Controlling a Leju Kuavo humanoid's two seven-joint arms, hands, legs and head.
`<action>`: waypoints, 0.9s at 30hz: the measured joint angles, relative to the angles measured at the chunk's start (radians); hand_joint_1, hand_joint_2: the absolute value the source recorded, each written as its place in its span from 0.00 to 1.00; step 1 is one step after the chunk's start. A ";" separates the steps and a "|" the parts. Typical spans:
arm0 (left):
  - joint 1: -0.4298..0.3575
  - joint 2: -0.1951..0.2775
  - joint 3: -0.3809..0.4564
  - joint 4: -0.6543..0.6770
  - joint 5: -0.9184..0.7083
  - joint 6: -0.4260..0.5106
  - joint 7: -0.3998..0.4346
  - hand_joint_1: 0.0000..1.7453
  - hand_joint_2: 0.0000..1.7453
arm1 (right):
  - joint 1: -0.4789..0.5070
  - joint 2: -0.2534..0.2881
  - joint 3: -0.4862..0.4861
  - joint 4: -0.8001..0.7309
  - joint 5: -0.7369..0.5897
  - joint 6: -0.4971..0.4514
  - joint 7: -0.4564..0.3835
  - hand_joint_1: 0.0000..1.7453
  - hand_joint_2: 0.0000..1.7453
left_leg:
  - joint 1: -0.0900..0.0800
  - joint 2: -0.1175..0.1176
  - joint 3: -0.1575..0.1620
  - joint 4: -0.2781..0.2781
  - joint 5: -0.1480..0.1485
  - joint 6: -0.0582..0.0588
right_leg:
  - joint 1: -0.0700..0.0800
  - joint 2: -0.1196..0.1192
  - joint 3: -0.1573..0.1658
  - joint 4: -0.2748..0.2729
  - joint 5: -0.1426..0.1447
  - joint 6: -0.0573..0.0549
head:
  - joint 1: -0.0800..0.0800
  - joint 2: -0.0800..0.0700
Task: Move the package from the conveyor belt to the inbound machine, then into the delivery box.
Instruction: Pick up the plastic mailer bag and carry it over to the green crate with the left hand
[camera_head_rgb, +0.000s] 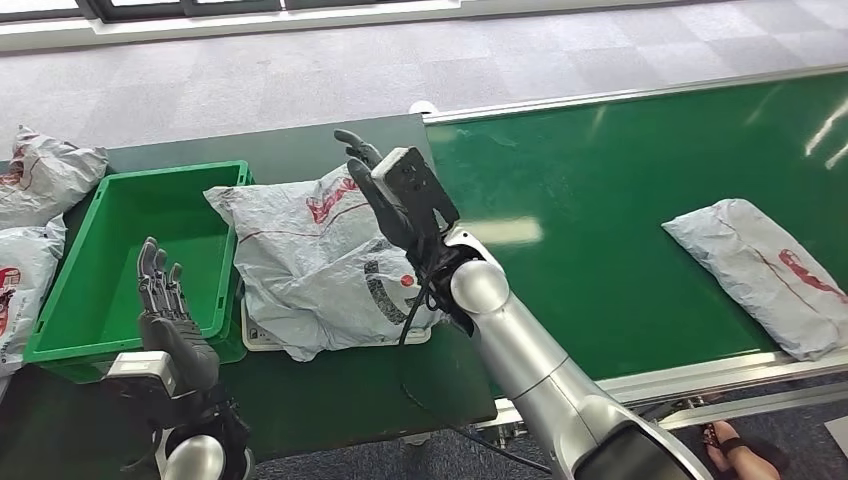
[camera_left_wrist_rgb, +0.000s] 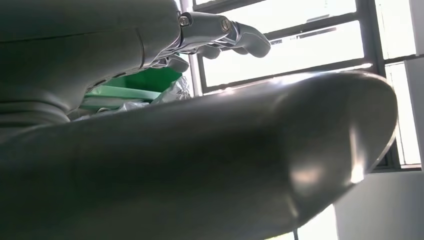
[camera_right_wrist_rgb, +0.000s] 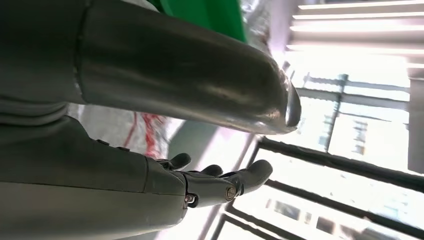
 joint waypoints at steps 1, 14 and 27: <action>0.005 0.000 0.000 -0.007 -0.019 0.001 0.002 0.00 0.00 | 0.024 -0.014 0.001 -0.053 0.014 -0.016 -0.017 0.00 0.00 | 0.000 0.000 0.000 0.000 0.000 0.000 | 0.000 0.000 0.000 0.000 0.000 0.000 | 0.000 0.000; -0.043 0.080 0.000 0.021 -0.675 -0.152 0.240 0.00 0.00 | 0.528 -0.228 -0.074 -0.779 0.376 -0.162 -0.177 0.00 1.00 | 0.000 -0.001 -0.001 0.000 -0.004 0.002 | 0.000 -0.002 0.001 -0.003 -0.002 0.002 | 0.000 0.000; -0.459 0.206 -0.110 0.503 -0.914 -0.461 0.282 0.00 1.00 | 0.764 -0.300 -0.238 -0.962 0.360 -0.201 -0.262 0.00 1.00 | -0.001 0.000 -0.003 0.000 0.001 0.002 | -0.001 -0.002 0.001 -0.002 0.003 0.002 | 0.000 0.000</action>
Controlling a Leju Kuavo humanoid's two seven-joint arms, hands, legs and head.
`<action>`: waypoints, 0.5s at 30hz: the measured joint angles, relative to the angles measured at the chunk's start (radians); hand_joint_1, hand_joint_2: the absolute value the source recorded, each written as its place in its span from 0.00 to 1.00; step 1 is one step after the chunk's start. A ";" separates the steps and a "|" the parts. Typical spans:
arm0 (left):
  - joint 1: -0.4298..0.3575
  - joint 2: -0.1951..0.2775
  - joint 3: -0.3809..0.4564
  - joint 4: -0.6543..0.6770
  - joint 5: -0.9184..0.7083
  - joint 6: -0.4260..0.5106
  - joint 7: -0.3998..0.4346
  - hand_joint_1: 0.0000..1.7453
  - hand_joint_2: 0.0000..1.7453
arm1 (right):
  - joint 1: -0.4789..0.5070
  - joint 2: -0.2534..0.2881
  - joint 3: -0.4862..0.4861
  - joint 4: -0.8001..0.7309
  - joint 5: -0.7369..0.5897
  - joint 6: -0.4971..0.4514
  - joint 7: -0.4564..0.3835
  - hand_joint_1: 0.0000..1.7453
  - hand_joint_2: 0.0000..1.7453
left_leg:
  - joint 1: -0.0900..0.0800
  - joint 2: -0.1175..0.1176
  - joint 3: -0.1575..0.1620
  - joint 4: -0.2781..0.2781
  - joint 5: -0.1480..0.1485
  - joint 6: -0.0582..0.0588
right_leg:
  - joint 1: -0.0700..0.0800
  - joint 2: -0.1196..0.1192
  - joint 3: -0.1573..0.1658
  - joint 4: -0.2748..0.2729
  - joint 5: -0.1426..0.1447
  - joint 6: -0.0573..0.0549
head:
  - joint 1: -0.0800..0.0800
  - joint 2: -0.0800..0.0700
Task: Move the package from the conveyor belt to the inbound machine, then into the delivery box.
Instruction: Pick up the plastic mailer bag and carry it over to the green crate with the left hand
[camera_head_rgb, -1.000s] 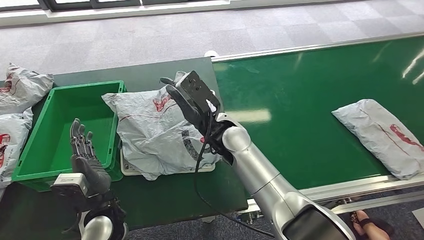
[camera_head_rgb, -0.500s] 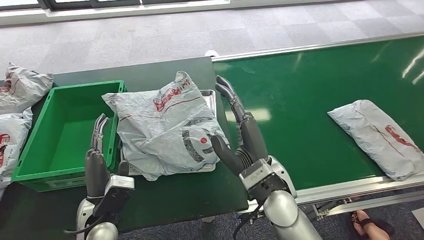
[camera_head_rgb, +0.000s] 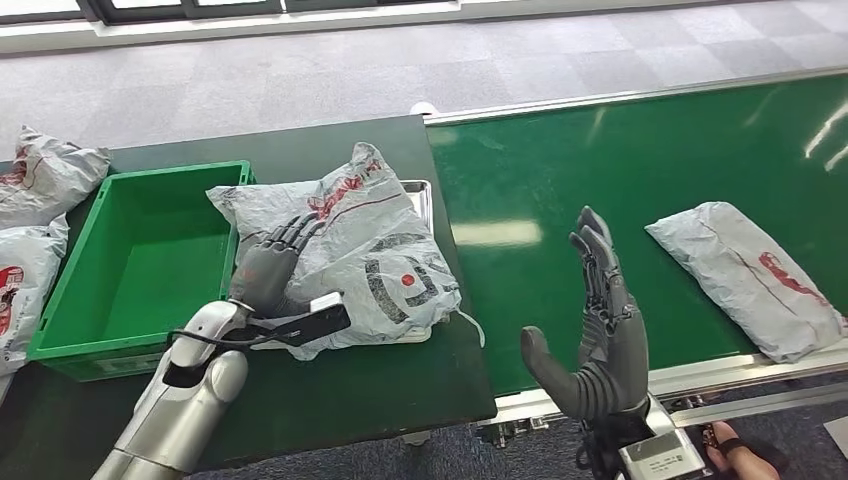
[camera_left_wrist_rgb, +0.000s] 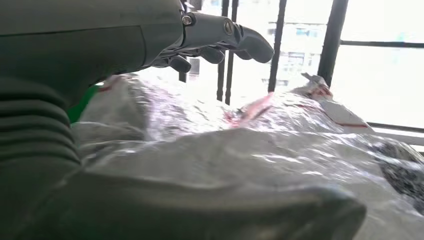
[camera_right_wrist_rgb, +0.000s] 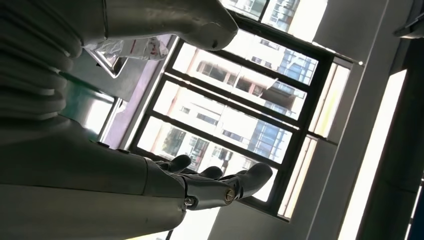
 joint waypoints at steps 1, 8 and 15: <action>-0.035 0.002 -0.016 0.045 -0.003 -0.009 -0.003 0.00 1.00 | 0.004 0.000 -0.006 -0.004 0.002 0.001 0.001 0.00 1.00 | 0.000 0.002 -0.001 0.000 0.000 0.000 | 0.000 0.001 0.000 0.000 0.000 0.000 | 0.000 0.000; -0.265 -0.002 -0.170 0.333 -0.076 -0.236 -0.099 0.00 1.00 | 0.014 -0.005 -0.042 -0.012 -0.033 -0.003 0.000 0.00 1.00 | -0.001 0.001 0.001 0.001 0.002 0.001 | 0.000 0.001 -0.002 0.000 0.002 0.000 | 0.000 0.000; -0.460 -0.037 -0.378 0.543 -0.144 -0.345 -0.146 0.00 1.00 | 0.030 -0.024 -0.057 -0.012 -0.069 -0.017 -0.019 0.00 1.00 | -0.001 0.001 0.001 0.001 0.002 0.001 | -0.001 0.001 -0.002 0.000 0.002 0.001 | 0.000 0.000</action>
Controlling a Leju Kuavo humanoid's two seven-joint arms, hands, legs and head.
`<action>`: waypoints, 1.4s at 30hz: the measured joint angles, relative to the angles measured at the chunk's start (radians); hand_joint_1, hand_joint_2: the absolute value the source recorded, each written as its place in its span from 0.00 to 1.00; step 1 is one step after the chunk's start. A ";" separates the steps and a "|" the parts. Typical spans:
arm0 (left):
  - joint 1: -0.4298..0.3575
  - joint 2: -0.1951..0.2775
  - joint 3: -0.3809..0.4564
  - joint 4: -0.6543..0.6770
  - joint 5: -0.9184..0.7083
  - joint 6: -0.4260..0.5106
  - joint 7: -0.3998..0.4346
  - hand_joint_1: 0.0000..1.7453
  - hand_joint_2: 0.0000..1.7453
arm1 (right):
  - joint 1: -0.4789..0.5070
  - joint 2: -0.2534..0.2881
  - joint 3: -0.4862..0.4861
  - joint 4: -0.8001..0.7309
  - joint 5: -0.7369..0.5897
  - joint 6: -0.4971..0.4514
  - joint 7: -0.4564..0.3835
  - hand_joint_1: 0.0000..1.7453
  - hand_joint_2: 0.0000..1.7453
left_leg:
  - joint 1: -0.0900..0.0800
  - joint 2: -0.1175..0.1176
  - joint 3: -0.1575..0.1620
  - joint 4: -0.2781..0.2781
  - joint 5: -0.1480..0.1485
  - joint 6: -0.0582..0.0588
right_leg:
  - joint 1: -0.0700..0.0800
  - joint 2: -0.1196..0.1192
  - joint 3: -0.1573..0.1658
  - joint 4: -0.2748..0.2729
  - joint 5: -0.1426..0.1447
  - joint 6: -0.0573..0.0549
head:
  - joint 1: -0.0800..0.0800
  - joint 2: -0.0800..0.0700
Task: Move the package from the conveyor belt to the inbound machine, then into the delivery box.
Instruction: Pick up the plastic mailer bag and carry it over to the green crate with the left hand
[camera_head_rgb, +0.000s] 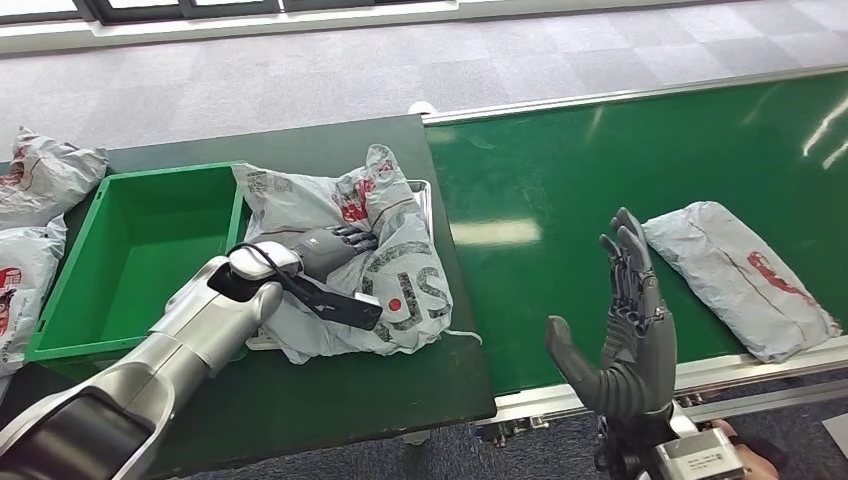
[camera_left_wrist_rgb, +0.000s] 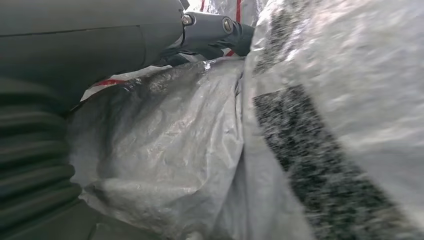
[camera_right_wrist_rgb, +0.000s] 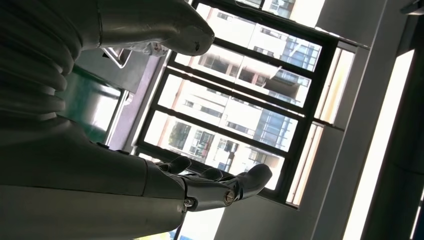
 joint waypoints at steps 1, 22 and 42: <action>-0.014 -0.005 -0.021 0.017 -0.015 -0.001 0.000 0.00 1.00 | 0.002 -0.001 0.000 0.000 0.000 -0.003 0.000 0.00 1.00 | 0.000 0.000 0.000 0.000 0.000 0.000 | 0.000 0.000 0.000 0.000 0.000 0.000 | 0.000 0.000; -0.132 -0.055 -0.343 0.144 -0.112 0.069 -0.038 1.00 1.00 | 0.048 0.005 0.000 0.012 0.012 -0.035 -0.012 0.00 1.00 | 0.000 -0.007 0.008 -0.002 0.000 0.003 | -0.001 -0.008 0.021 -0.001 -0.002 0.002 | 0.000 0.000; -0.099 0.132 -0.344 -0.138 0.068 0.111 0.028 1.00 1.00 | 0.122 -0.045 0.001 0.014 -0.064 -0.065 -0.034 0.00 1.00 | 0.000 -0.004 0.004 -0.001 0.002 0.000 | 0.000 -0.003 0.005 0.000 0.000 0.000 | 0.000 0.000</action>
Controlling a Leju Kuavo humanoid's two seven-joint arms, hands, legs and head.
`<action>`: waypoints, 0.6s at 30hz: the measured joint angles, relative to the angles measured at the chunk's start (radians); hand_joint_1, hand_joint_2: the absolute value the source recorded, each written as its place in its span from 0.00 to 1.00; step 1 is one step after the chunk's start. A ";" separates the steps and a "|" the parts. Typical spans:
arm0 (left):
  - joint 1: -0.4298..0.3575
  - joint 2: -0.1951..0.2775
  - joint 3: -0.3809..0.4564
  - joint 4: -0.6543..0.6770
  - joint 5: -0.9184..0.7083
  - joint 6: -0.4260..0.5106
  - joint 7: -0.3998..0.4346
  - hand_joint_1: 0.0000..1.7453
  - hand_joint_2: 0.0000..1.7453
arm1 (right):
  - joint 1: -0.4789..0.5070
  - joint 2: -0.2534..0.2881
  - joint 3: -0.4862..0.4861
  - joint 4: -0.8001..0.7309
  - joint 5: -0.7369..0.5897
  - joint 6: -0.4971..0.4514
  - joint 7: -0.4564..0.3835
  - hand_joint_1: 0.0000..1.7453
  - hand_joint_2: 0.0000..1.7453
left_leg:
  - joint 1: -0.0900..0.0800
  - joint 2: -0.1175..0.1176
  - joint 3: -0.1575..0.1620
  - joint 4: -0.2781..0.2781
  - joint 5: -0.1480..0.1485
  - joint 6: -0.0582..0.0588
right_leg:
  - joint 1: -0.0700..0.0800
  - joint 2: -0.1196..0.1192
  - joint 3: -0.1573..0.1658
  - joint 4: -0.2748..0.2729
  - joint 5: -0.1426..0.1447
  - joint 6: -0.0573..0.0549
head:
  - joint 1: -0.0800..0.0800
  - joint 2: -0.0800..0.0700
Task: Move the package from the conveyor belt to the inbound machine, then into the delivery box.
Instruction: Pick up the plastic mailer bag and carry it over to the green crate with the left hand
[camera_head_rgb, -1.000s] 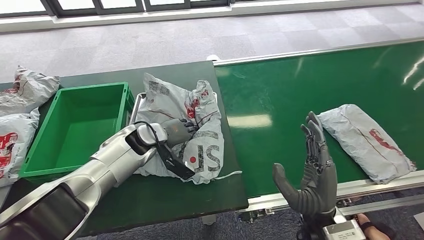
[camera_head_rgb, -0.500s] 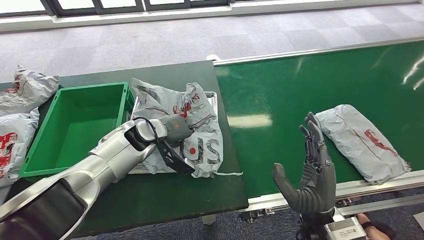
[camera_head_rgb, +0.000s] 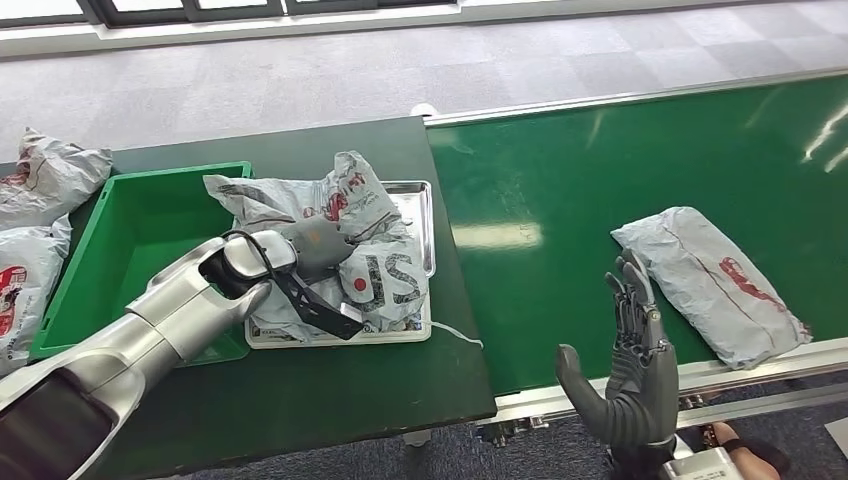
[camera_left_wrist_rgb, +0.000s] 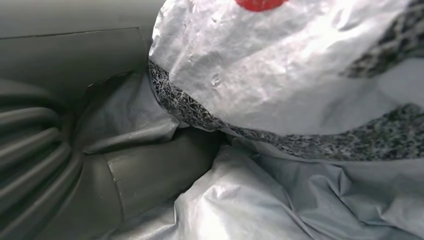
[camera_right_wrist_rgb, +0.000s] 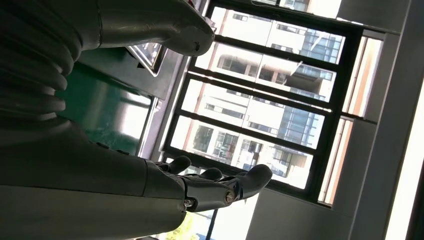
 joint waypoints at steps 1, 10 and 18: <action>0.003 0.009 0.001 -0.017 0.004 0.004 0.006 1.00 1.00 | 0.003 0.000 0.000 -0.002 0.002 -0.001 0.001 0.00 1.00 | 0.000 0.000 -0.001 0.000 0.000 0.000 | 0.000 0.000 -0.001 0.000 0.000 0.000 | 0.000 0.000; 0.038 0.155 0.132 -0.305 0.004 0.097 0.147 1.00 1.00 | 0.064 0.016 -0.013 -0.047 0.028 0.060 0.033 0.00 1.00 | 0.000 0.000 -0.006 0.000 0.000 0.000 | 0.000 0.001 -0.006 0.000 0.000 0.000 | 0.000 0.000; 0.034 0.233 0.361 -0.301 -0.188 0.229 0.230 1.00 1.00 | 0.071 0.068 -0.037 -0.072 0.067 0.126 0.068 0.00 1.00 | 0.001 0.001 -0.006 0.000 0.001 -0.001 | 0.001 0.002 -0.006 0.000 0.000 0.000 | 0.000 0.000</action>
